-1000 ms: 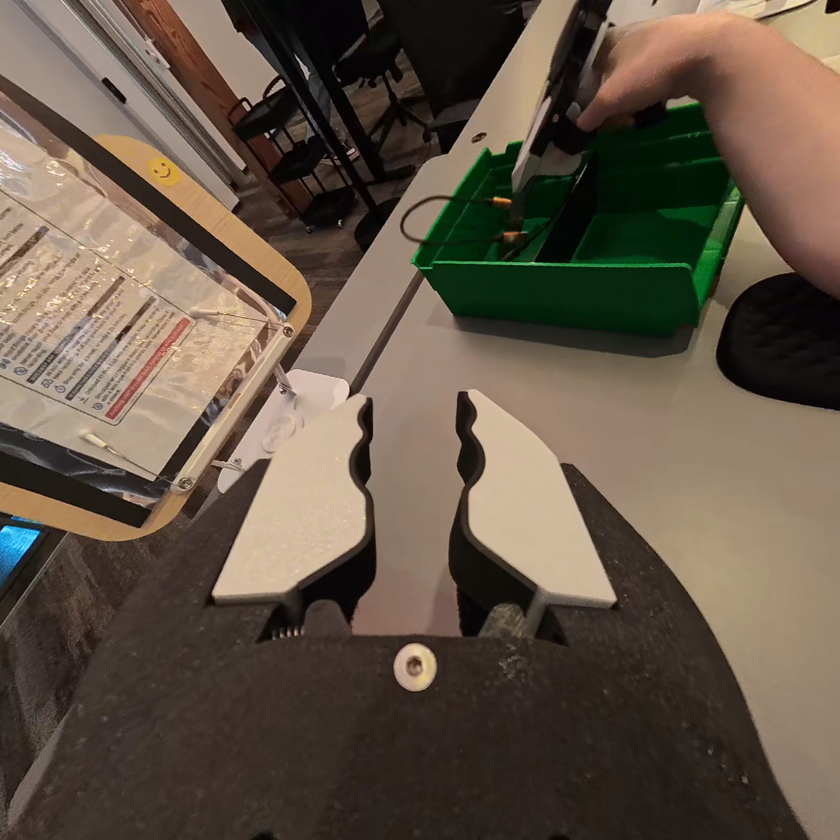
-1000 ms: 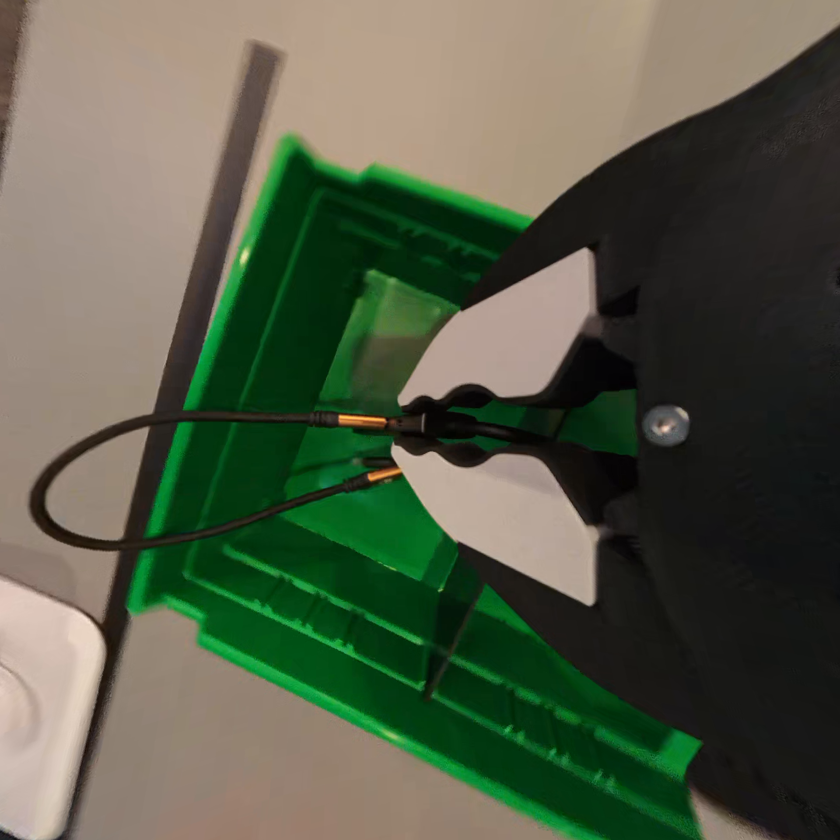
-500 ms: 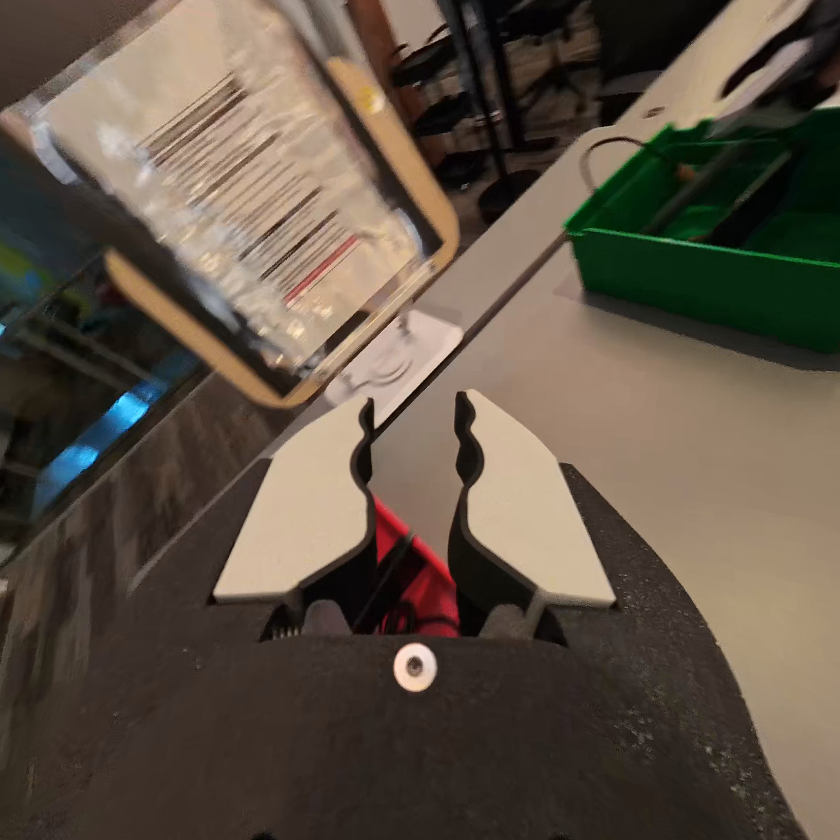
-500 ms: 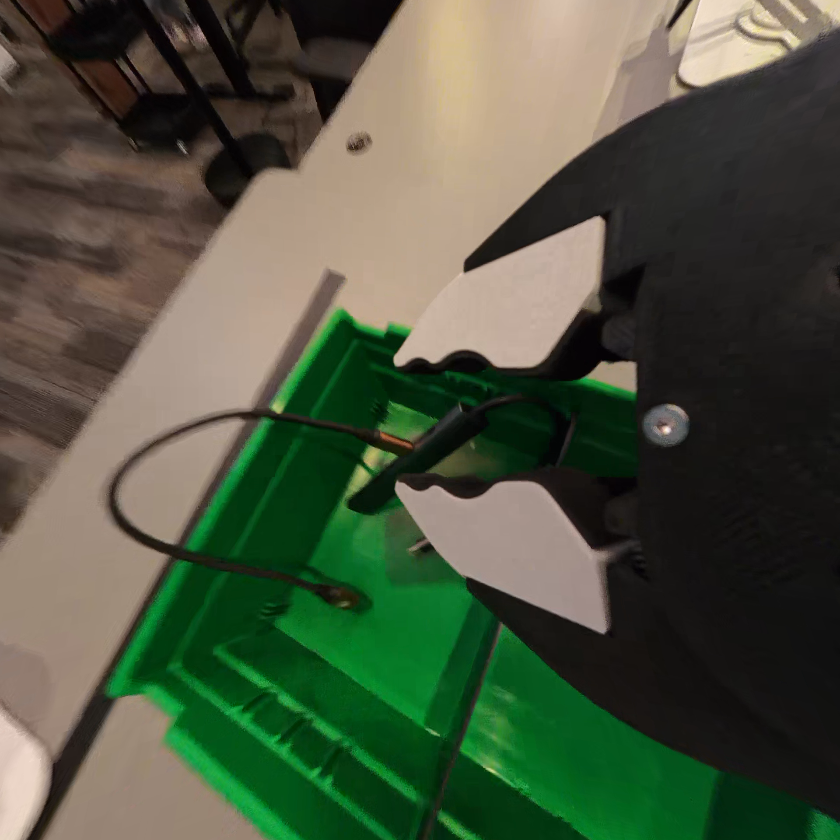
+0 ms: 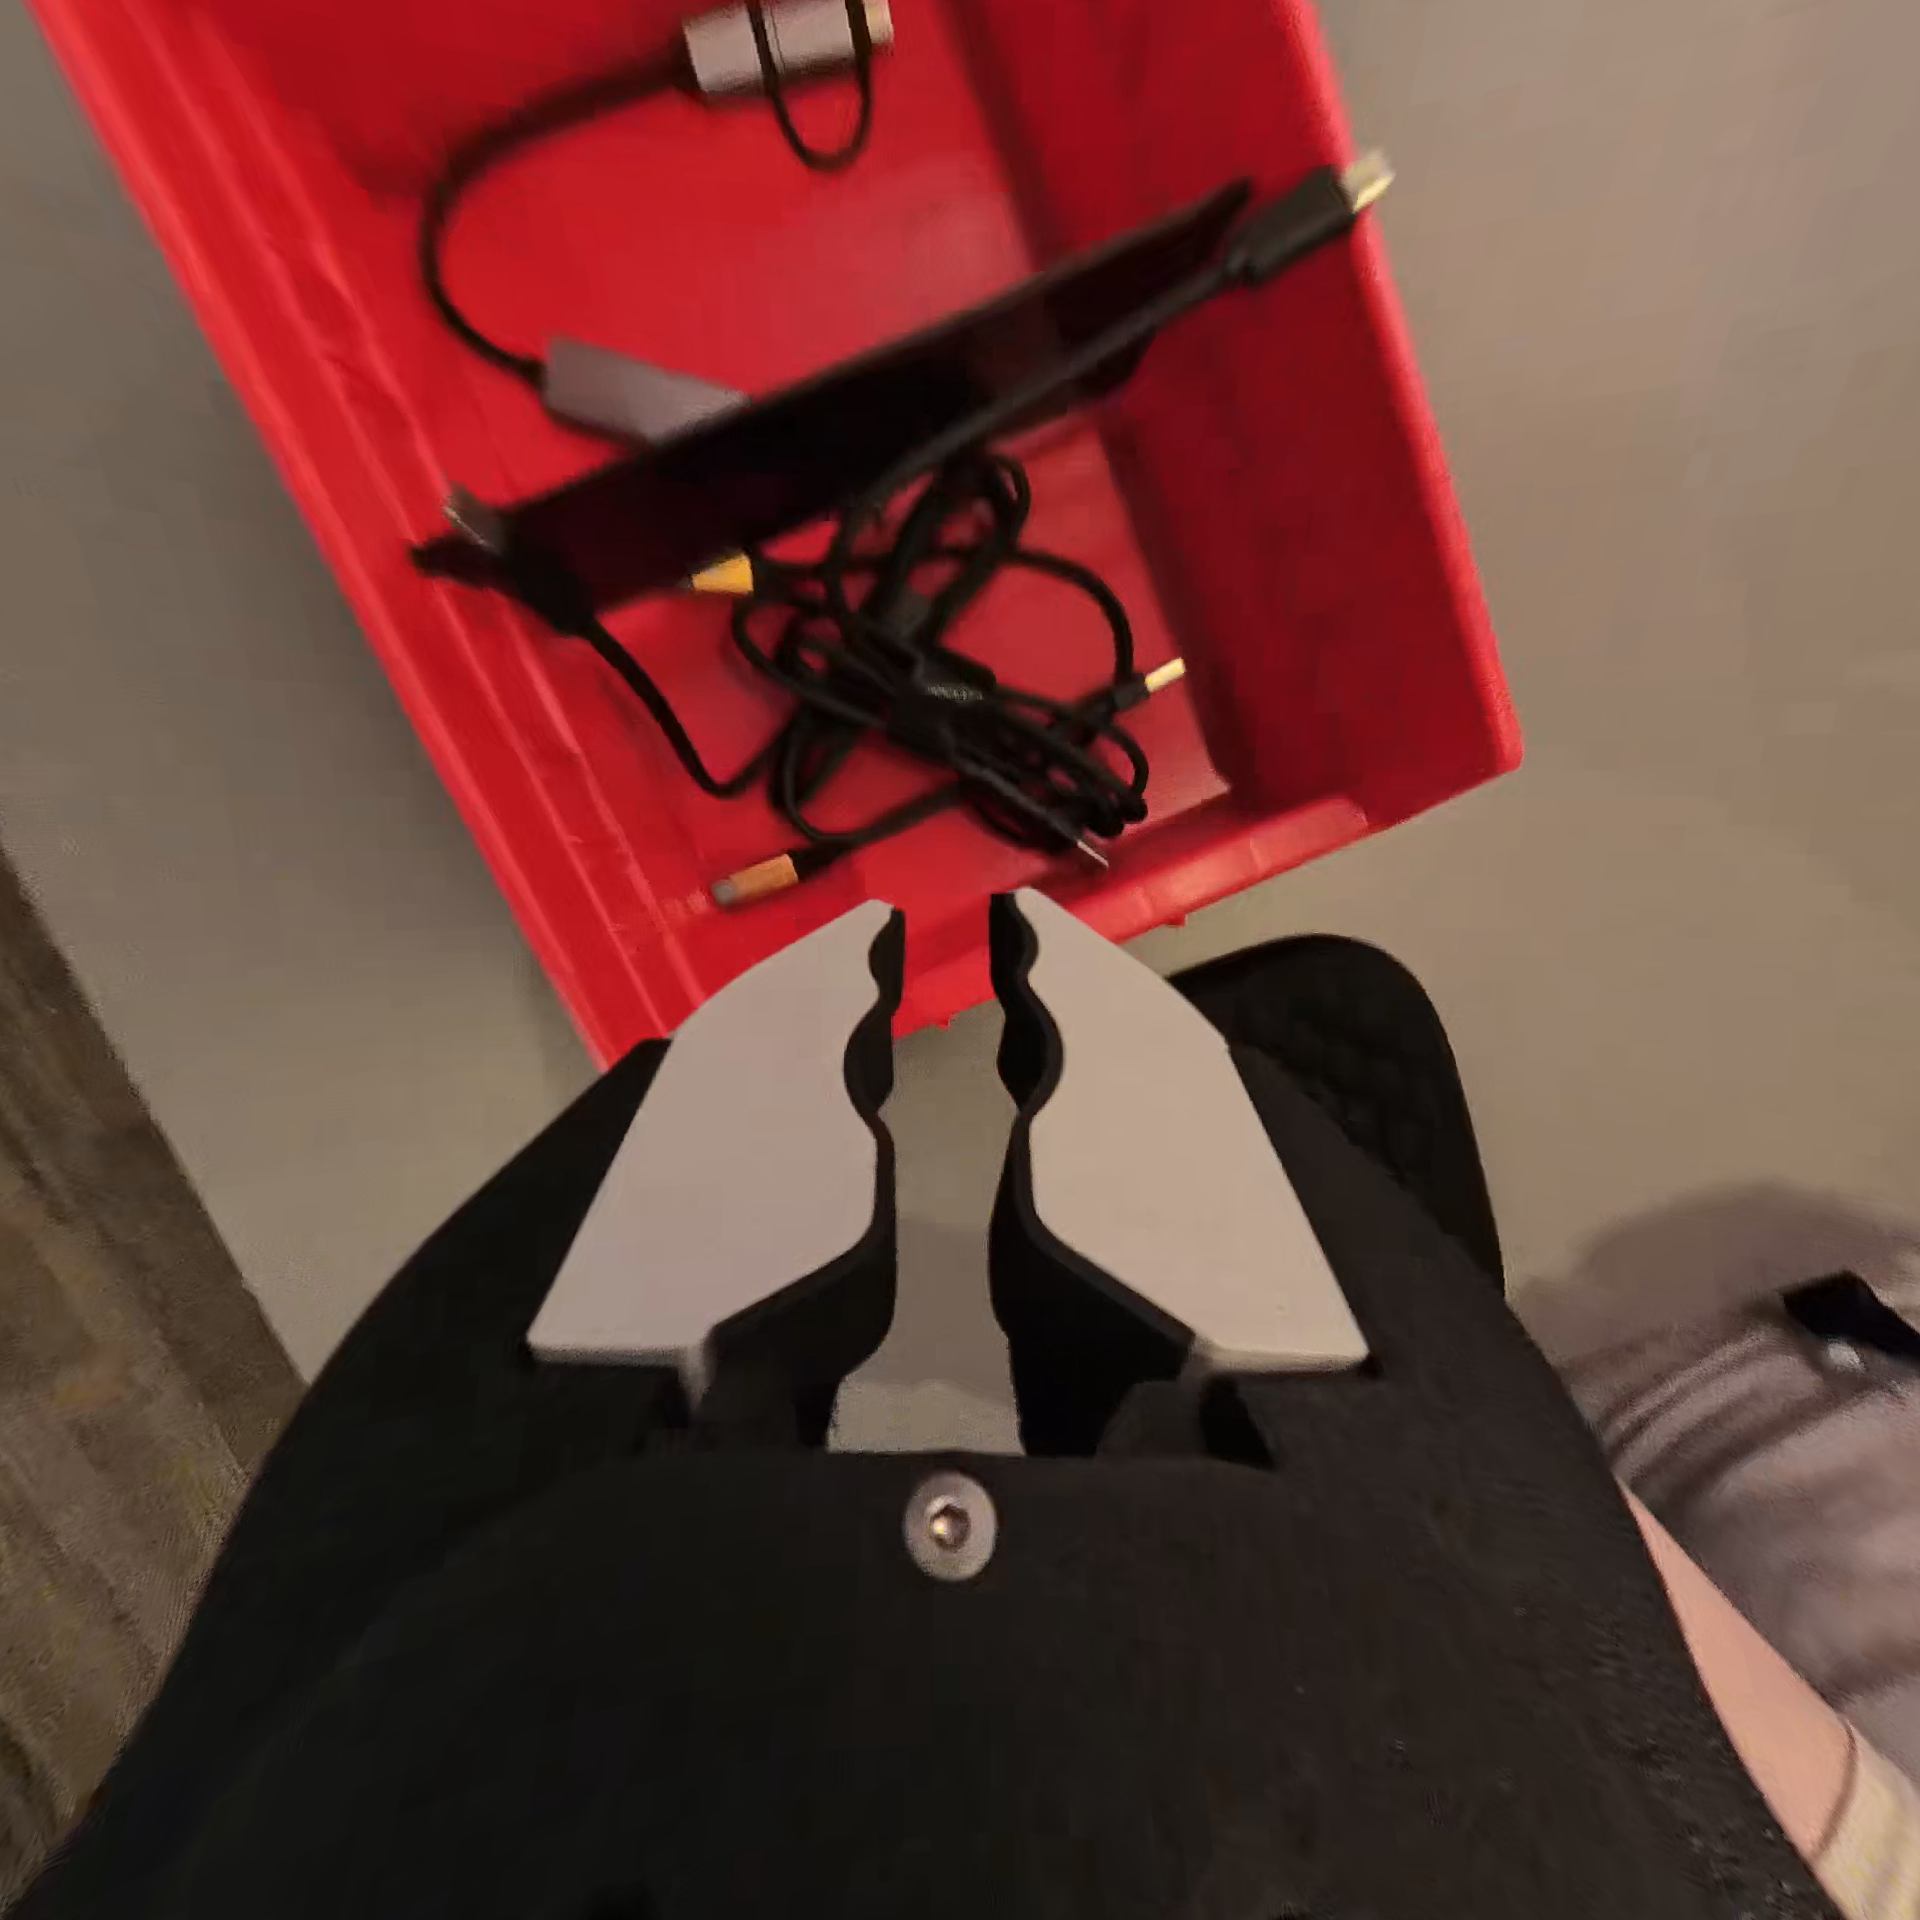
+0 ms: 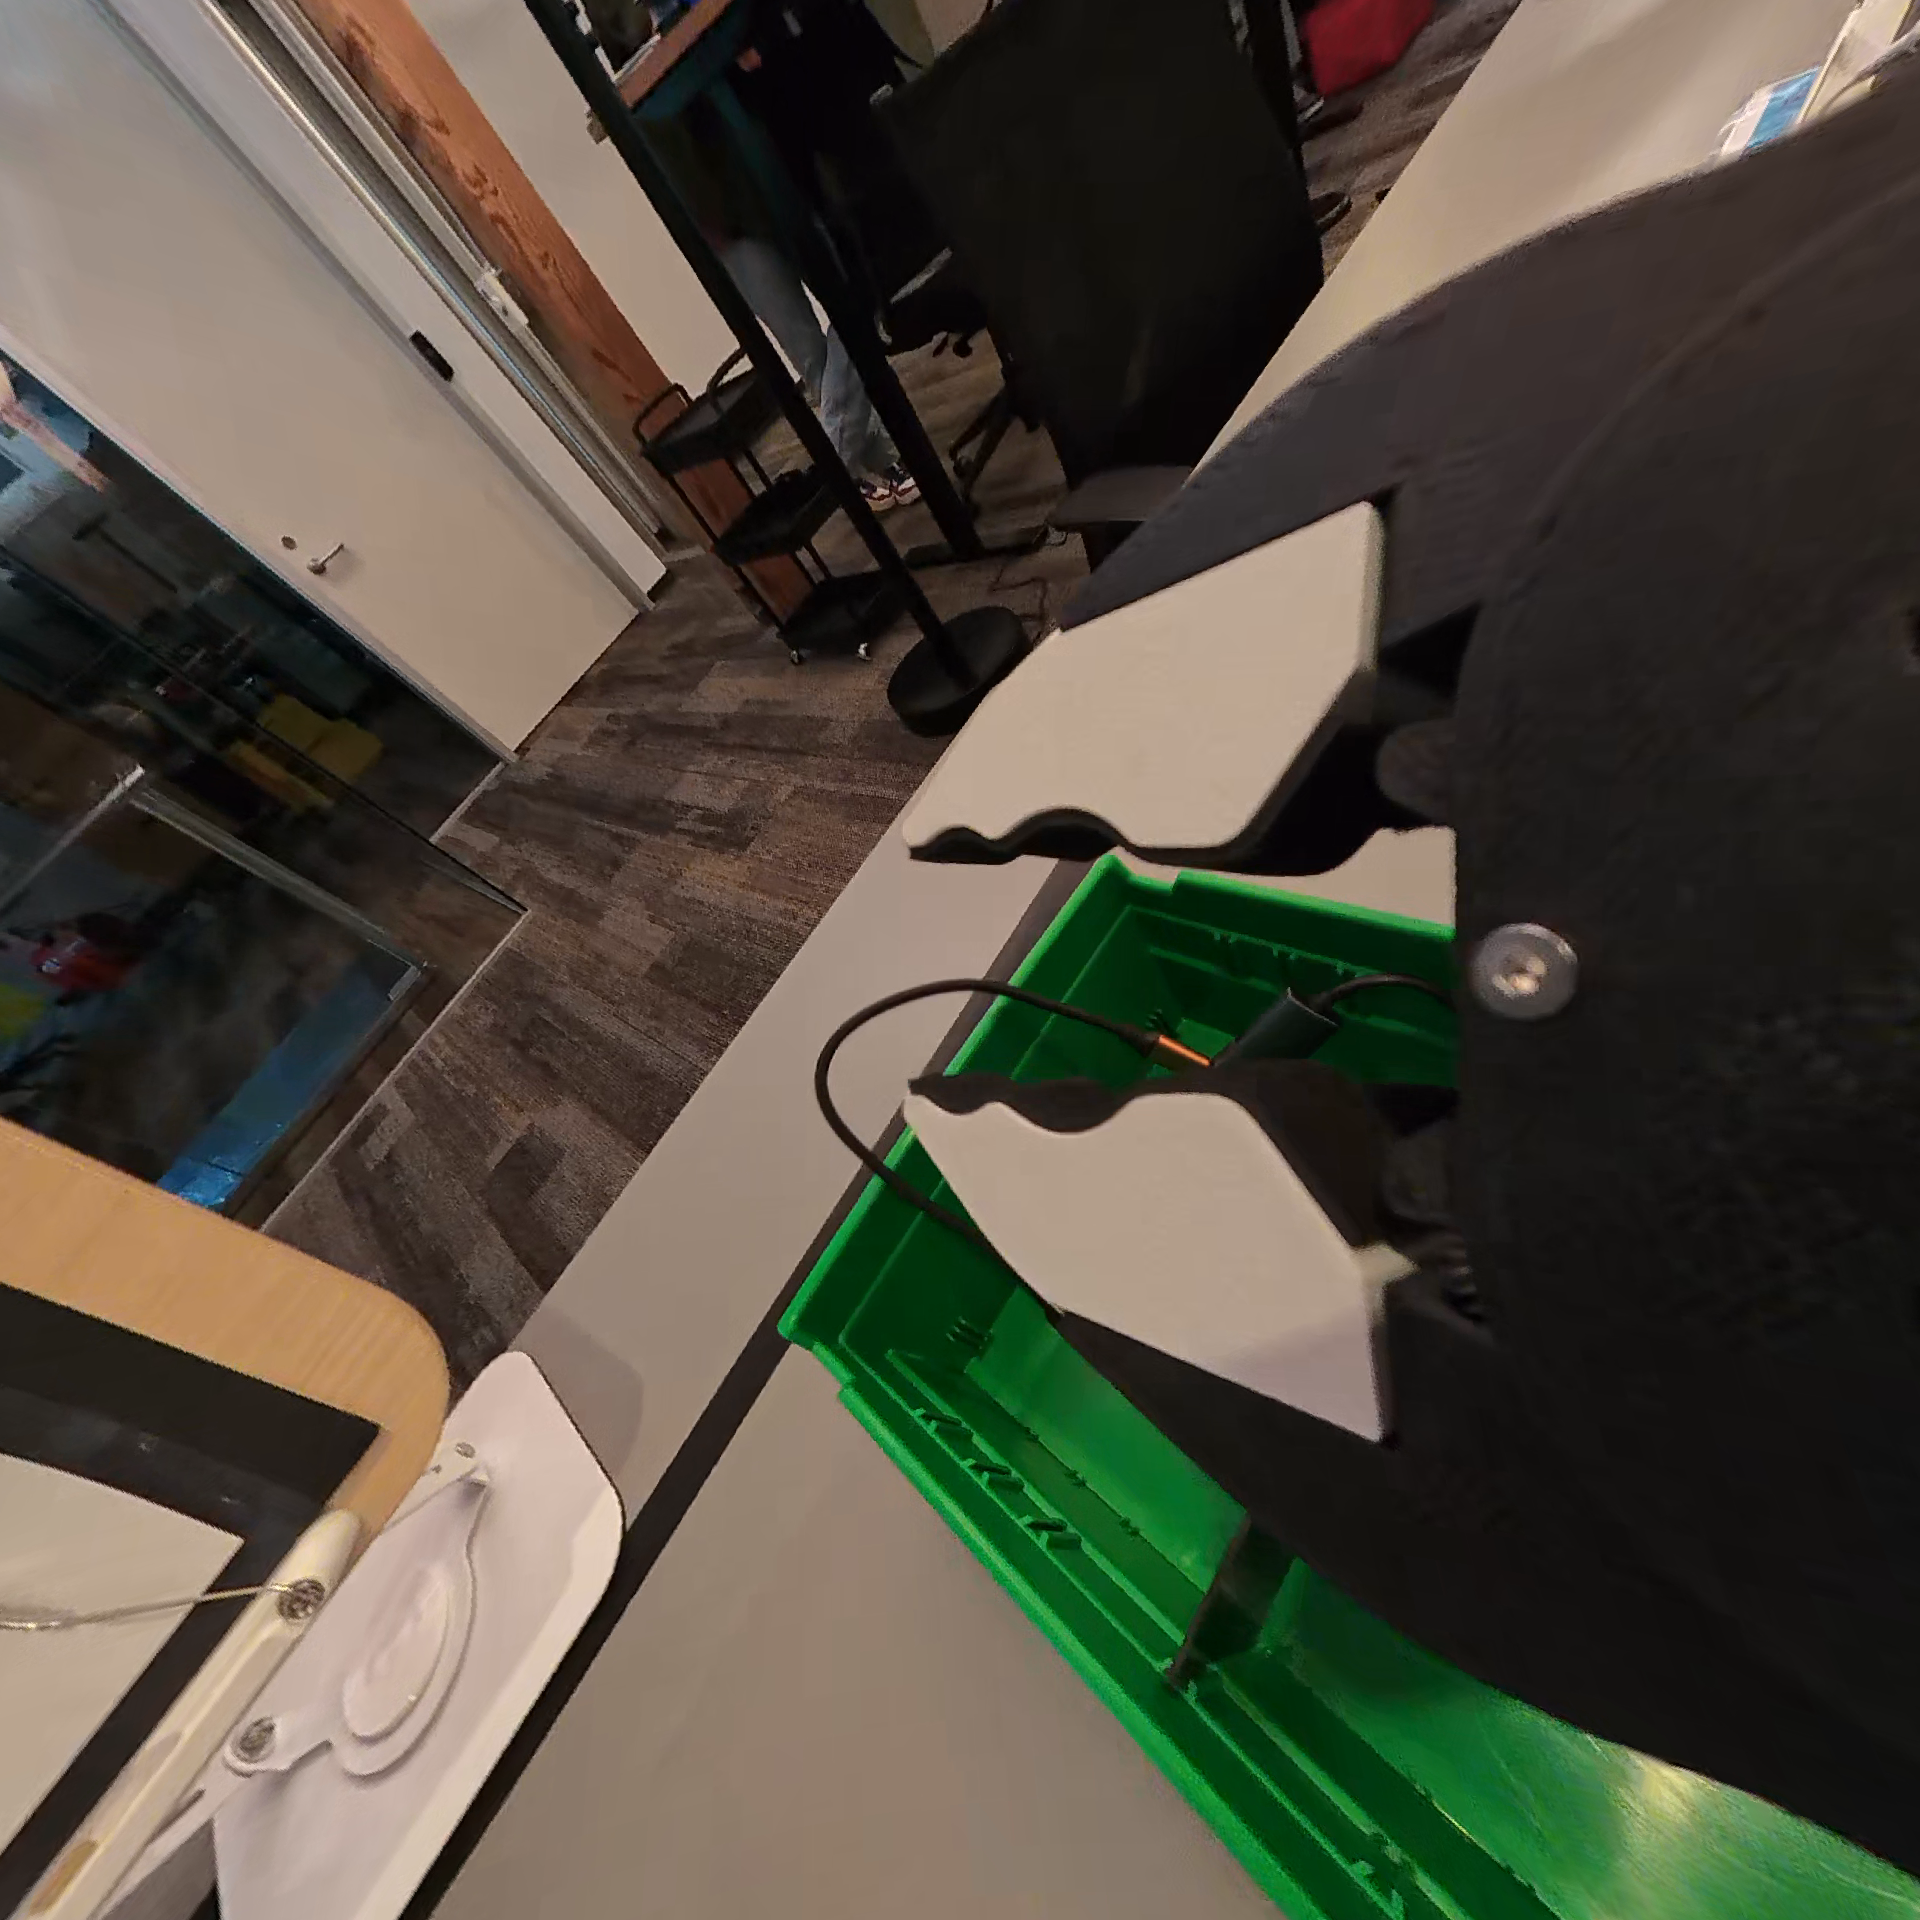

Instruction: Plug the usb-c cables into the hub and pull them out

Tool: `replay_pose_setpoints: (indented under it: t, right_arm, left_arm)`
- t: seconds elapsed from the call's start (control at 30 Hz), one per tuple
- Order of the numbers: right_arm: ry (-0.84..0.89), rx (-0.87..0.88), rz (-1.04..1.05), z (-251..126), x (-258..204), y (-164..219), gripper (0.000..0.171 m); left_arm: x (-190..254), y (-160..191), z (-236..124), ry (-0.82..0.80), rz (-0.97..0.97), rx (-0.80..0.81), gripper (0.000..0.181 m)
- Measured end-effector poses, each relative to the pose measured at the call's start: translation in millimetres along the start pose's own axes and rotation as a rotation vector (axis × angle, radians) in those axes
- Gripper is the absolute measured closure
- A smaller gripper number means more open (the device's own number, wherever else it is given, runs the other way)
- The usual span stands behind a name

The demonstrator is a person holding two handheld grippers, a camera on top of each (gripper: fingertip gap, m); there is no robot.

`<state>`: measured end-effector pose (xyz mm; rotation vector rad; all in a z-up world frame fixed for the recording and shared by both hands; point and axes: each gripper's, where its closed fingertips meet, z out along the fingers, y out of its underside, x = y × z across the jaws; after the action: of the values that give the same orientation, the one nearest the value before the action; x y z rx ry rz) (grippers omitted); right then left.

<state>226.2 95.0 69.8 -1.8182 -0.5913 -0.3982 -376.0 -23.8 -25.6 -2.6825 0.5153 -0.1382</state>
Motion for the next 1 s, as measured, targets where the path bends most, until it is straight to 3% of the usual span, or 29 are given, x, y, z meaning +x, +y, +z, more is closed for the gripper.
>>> replay_pose_setpoints:
  t: [0.03,0.17,0.3,0.4,0.47,0.53,0.63,0.7,1.0]
  right_arm:
    - [-0.009,-0.009,-0.006,2.3,-2.6,1.0,0.130]
    - [-0.031,-0.035,-0.023,6.8,-8.0,5.9,0.130]
    - [-0.051,-0.032,-0.004,8.3,-8.5,9.6,0.131]
    - [-0.062,-0.023,0.008,10.5,-8.2,9.2,0.131]
    - [-0.071,-0.017,0.019,12.7,-11.1,6.6,0.132]
    - [-0.085,-0.020,-0.003,15.1,-18.4,3.6,0.133]
    - [-0.090,-0.032,-0.055,19.1,-28.4,-3.3,0.132]
    - [-0.097,-0.023,-0.077,20.7,-35.2,-10.4,0.132]
    - [-0.122,-0.020,-0.107,24.2,-48.2,-17.2,0.133]
  left_arm:
    - [-0.4,4.8,6.9,0.022,-0.005,-0.042,0.167]
    - [7.7,27.7,28.7,0.117,-0.020,-0.221,0.170]
    - [13.3,21.6,43.0,0.122,0.135,-0.248,0.174]
    - [-3.5,20.0,45.4,-0.013,0.488,-0.329,0.173]
    - [-20.3,2.9,47.8,-0.161,0.810,-0.280,0.172]
    - [-19.3,7.4,52.0,-0.128,1.005,-0.295,0.176]
    - [-28.1,36.6,54.6,-0.018,1.016,-0.492,0.166]
    - [-31.0,44.5,61.9,0.025,1.014,-0.538,0.166]
    - [-55.0,50.4,95.9,-0.098,1.230,-0.632,0.154]
